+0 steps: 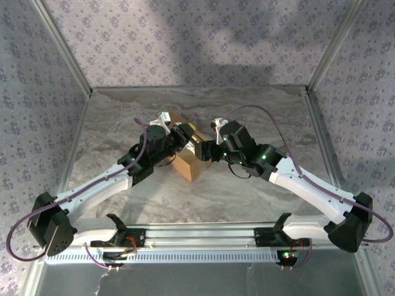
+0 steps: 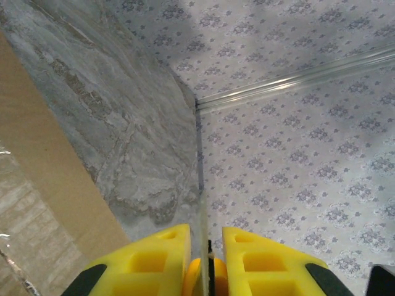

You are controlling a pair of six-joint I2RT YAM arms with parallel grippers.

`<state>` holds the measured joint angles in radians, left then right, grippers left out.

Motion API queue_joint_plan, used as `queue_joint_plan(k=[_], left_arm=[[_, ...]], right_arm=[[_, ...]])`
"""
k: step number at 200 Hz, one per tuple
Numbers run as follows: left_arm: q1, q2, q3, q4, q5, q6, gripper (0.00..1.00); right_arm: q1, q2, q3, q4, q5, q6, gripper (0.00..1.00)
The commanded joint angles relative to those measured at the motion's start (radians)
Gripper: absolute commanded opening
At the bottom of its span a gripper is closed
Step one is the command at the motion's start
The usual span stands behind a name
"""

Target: Unpack the express box

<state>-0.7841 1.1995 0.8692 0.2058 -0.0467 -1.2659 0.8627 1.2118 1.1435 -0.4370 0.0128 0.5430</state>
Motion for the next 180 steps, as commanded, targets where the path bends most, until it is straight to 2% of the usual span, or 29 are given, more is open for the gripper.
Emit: queue_joint_plan(k=[1,18,56,82,116,142,180], left_arm=[[-0.011,-0.016,0.048,0.048,-0.019,0.008,0.00],[-0.013,-0.014,0.051,0.050,-0.020,0.007,0.00],[-0.016,-0.012,0.052,0.052,-0.023,0.003,0.00],[-0.017,-0.013,0.048,0.055,-0.025,-0.002,0.00],[-0.018,-0.012,0.048,0.062,-0.030,-0.005,0.00],[-0.018,-0.012,0.048,0.061,-0.031,-0.008,0.00],[-0.020,-0.013,0.047,0.058,-0.031,-0.012,0.00]], right_arm=[[0.004,0.011,0.023,0.007,-0.014,0.006,0.68],[0.005,0.013,0.022,0.009,-0.014,0.006,0.66],[0.004,0.014,0.026,0.013,-0.006,0.005,0.56],[0.003,0.022,0.032,0.017,-0.012,0.004,0.64],[0.004,0.035,0.035,0.018,-0.014,0.003,0.64],[0.002,0.038,0.038,0.018,-0.011,0.004,0.56],[-0.004,0.033,0.036,0.016,-0.003,0.010,0.34]])
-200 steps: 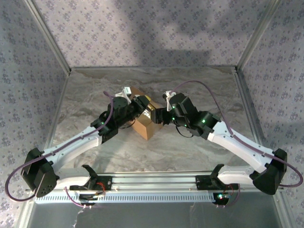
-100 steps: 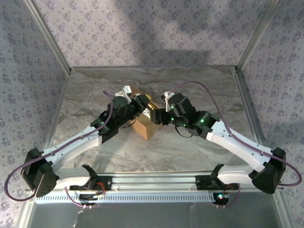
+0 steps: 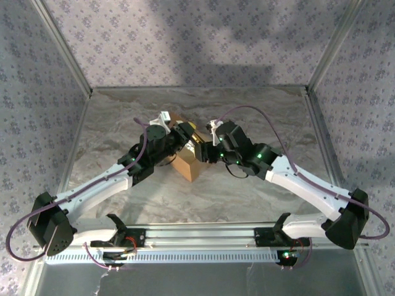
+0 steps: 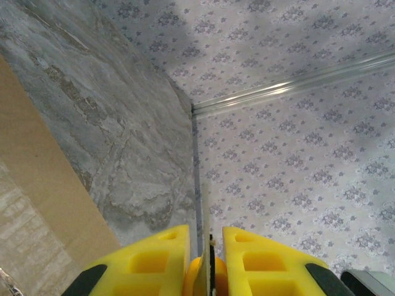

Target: Unpack the express box

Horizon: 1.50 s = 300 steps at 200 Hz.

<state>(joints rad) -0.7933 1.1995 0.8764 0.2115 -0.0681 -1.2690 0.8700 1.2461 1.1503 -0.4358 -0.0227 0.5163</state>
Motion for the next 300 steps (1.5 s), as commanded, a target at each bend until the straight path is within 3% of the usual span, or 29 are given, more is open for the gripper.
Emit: queue_joint_plan(k=[1,63,81,98,127,171,209,236,300], left_arm=[[-0.010,-0.012,0.039,0.052,-0.010,-0.009,0.00],[-0.010,-0.017,0.033,0.030,-0.012,-0.020,0.00],[-0.010,-0.018,0.032,0.022,-0.012,-0.024,0.19],[-0.010,-0.021,0.030,0.013,-0.012,-0.030,0.47],[-0.010,-0.026,0.032,-0.004,0.001,-0.036,0.62],[-0.009,-0.058,0.004,-0.050,0.016,-0.044,0.70],[0.000,-0.138,-0.031,-0.159,-0.019,-0.011,0.70],[0.041,-0.149,0.014,-0.285,0.016,0.068,0.69],[0.181,-0.100,0.048,-0.375,0.096,0.174,0.67]], right_arm=[[-0.011,-0.002,0.029,0.015,0.034,0.037,0.33],[-0.019,-0.031,0.008,0.007,0.065,0.048,0.09],[-0.019,-0.034,0.009,-0.001,0.072,0.047,0.04],[-0.017,-0.037,0.008,-0.013,0.092,0.048,0.02],[-0.016,-0.046,0.002,-0.034,0.128,0.052,0.00],[-0.018,-0.059,0.000,-0.094,0.201,0.057,0.00],[-0.018,-0.107,-0.026,-0.160,0.251,0.050,0.00],[-0.002,-0.130,-0.052,-0.230,0.276,0.040,0.00],[0.169,-0.154,-0.103,-0.380,0.466,0.070,0.00]])
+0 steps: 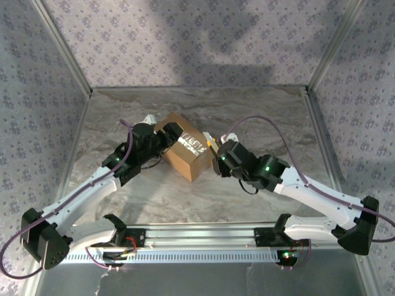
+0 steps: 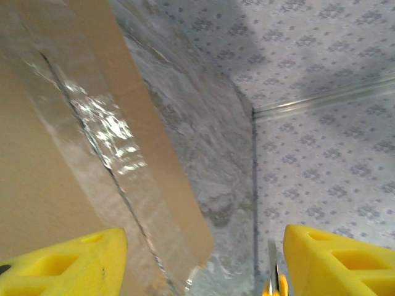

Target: Unpack the express box

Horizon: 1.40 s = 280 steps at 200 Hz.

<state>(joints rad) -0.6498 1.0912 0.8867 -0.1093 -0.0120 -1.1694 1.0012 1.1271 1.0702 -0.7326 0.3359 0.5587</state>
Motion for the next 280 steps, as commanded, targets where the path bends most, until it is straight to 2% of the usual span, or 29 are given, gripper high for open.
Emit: queue_joint_plan(k=[1,39,92,155,280], left_arm=[[0.039,0.008,0.038,-0.054,0.040,0.076,0.67],[0.070,0.019,0.057,-0.083,0.033,0.133,0.68],[0.073,0.053,0.069,-0.079,0.037,0.151,0.68],[0.070,0.086,0.065,-0.047,0.070,0.124,0.67],[0.041,0.102,0.044,-0.018,0.064,0.098,0.66]], right_arm=[[0.041,-0.036,-0.024,-0.082,0.110,0.028,0.00],[0.104,-0.090,-0.071,-0.125,0.194,0.061,0.00],[0.136,-0.100,-0.120,-0.135,0.199,0.113,0.00],[0.141,-0.092,-0.152,-0.084,0.157,0.132,0.00],[0.133,-0.055,-0.182,-0.011,0.101,0.175,0.00]])
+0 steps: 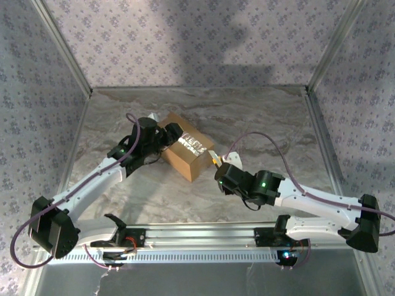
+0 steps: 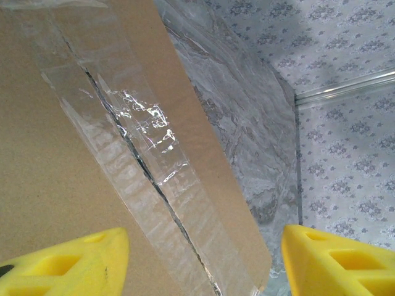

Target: Unpack the express box

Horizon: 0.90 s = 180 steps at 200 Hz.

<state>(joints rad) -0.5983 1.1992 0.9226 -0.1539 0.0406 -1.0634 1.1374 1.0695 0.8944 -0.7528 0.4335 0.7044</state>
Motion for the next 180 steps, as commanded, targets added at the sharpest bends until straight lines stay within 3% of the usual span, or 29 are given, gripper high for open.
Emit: queue_joint_plan(k=[1,180], left_arm=[[-0.010,-0.006,0.009,0.027,0.010,-0.008,0.66],[-0.014,-0.009,0.007,0.028,-0.001,-0.018,0.66]], right_arm=[[-0.004,0.004,-0.006,0.010,0.003,0.029,0.00],[-0.033,0.015,-0.016,-0.002,0.008,0.052,0.00]])
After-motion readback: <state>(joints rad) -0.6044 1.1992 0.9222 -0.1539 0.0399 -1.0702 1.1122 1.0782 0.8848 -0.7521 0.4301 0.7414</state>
